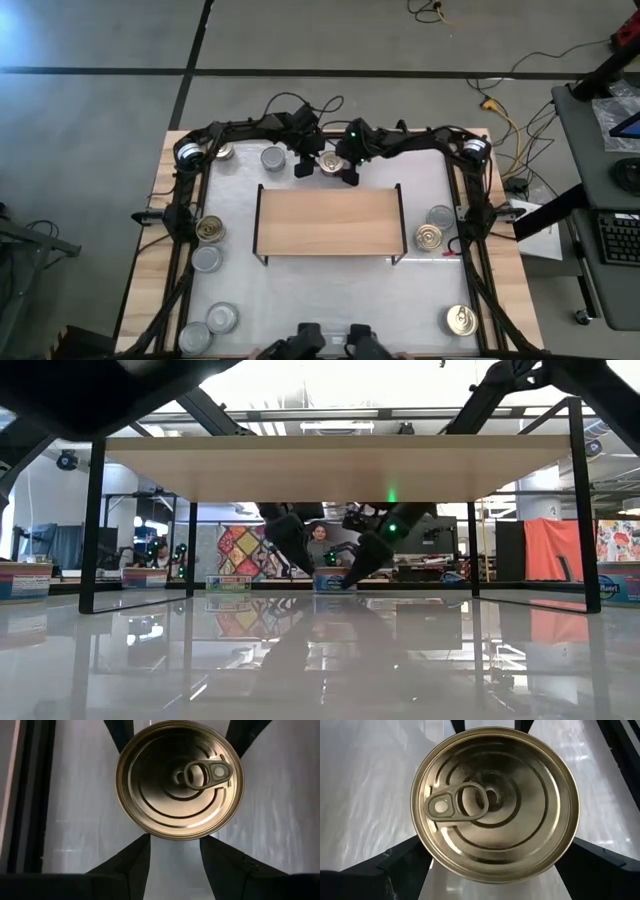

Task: Stack canned seafood by type on shelf
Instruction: Put the blue-pink tuna can on the shelf

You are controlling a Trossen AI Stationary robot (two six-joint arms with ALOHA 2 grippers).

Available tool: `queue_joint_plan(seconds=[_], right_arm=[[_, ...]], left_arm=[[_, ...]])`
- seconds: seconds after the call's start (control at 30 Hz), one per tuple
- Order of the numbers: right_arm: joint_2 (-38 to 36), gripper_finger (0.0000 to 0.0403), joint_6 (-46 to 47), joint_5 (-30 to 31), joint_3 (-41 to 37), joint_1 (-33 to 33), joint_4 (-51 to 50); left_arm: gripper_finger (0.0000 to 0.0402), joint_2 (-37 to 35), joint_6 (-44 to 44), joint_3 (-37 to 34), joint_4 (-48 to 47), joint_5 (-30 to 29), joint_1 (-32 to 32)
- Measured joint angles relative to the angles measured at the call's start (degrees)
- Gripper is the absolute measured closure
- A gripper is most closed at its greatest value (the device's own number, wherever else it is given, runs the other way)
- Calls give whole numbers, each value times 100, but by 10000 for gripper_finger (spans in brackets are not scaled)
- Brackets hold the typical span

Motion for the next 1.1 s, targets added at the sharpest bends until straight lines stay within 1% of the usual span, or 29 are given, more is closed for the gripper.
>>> queue_joint_plan(seconds=[0.17,0.27,0.4,0.53,0.63,0.73,0.97,1.1], right_arm=[[335,34,184,44,695,39,-791],[428,34,67,73,868,30,-847],[460,34,-234,91,912,26,-828],[460,34,-297,140,864,27,-802],[459,34,-520,189,862,28,-816],[438,34,-381,312,857,39,-834],[439,33,-377,275,850,39,-805],[455,19,-221,261,844,40,-700]], left_arm=[[244,-1,-13,-7,52,-182,-50],[244,0,-47,-9,33,-237,-51],[244,-2,-115,-9,-40,-490,-81],[244,-2,-194,-9,-51,-548,-93],[244,-2,-208,-9,-57,-547,-101],[244,-2,-205,-9,-43,-550,-101],[244,-2,-198,-9,-20,-557,-103],[244,-2,-150,-7,-35,-563,-103]])
